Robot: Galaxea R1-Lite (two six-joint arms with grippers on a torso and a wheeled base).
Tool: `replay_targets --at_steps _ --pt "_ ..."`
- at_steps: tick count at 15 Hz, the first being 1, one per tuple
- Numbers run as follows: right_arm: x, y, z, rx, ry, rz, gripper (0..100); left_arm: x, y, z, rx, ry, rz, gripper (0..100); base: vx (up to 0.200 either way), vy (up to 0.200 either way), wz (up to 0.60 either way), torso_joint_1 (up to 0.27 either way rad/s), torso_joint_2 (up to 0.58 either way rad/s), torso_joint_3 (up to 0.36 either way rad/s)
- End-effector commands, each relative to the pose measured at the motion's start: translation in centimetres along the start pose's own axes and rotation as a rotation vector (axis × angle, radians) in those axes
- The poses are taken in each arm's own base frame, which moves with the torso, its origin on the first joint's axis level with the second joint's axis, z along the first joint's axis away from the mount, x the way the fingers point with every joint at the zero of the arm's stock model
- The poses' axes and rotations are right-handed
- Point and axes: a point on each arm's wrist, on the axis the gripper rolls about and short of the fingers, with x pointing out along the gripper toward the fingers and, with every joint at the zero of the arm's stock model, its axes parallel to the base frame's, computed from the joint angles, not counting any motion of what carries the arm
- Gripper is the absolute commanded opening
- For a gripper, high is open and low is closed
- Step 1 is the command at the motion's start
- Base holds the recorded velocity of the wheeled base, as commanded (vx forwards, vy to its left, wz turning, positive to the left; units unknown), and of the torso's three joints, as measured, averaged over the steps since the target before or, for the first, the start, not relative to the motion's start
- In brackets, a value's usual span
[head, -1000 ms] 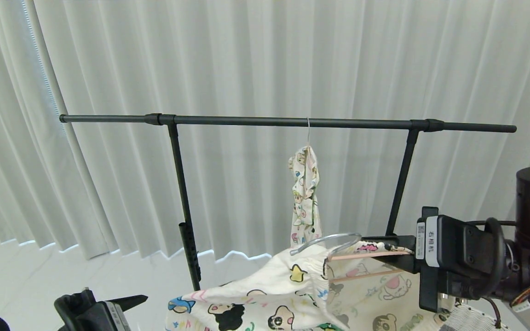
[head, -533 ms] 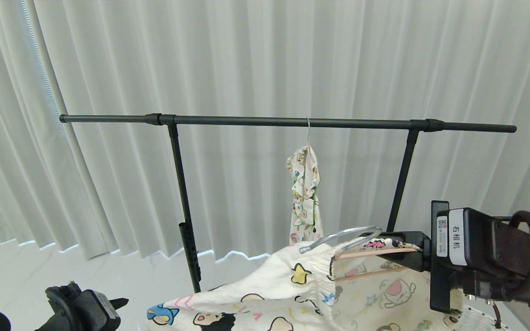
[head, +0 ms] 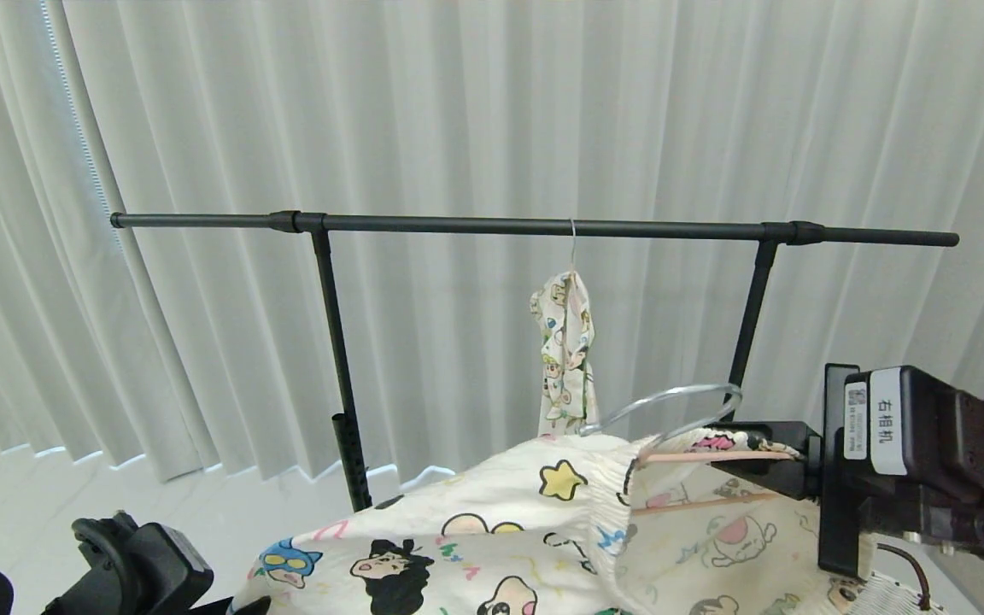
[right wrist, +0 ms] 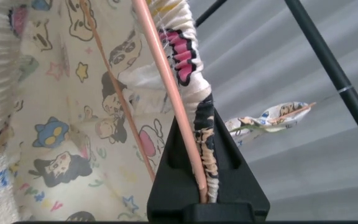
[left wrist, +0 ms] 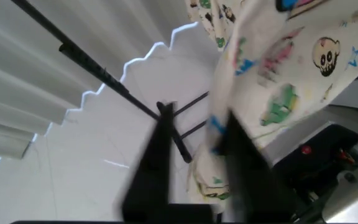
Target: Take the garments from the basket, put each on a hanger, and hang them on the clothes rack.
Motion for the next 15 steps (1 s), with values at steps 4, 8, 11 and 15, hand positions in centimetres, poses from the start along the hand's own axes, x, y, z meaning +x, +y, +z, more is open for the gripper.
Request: replay_targets --at_steps 4,8,11,15 --pt "-1.2 -1.2 -0.5 0.057 0.026 -0.086 0 0.2 1.4 -0.9 -0.08 0.064 0.116 0 0.0 0.0 0.0 0.0 0.0 0.0" --pt "-1.3 -1.2 -0.5 0.059 0.024 -0.091 0 0.2 1.4 -0.6 -0.078 0.048 0.116 0 0.0 0.0 0.0 0.0 0.0 0.0" --pt "-1.3 -1.2 -0.5 0.061 0.033 -0.104 0 0.0 1.5 -0.2 -0.08 0.03 0.12 100 0.0 0.0 0.0 0.0 0.0 0.0" --pt "-2.3 -1.9 -1.3 0.088 0.103 -0.199 0 -0.9 1.3 0.6 -0.062 -0.054 0.083 100 0.0 0.0 0.0 0.0 0.0 0.0"
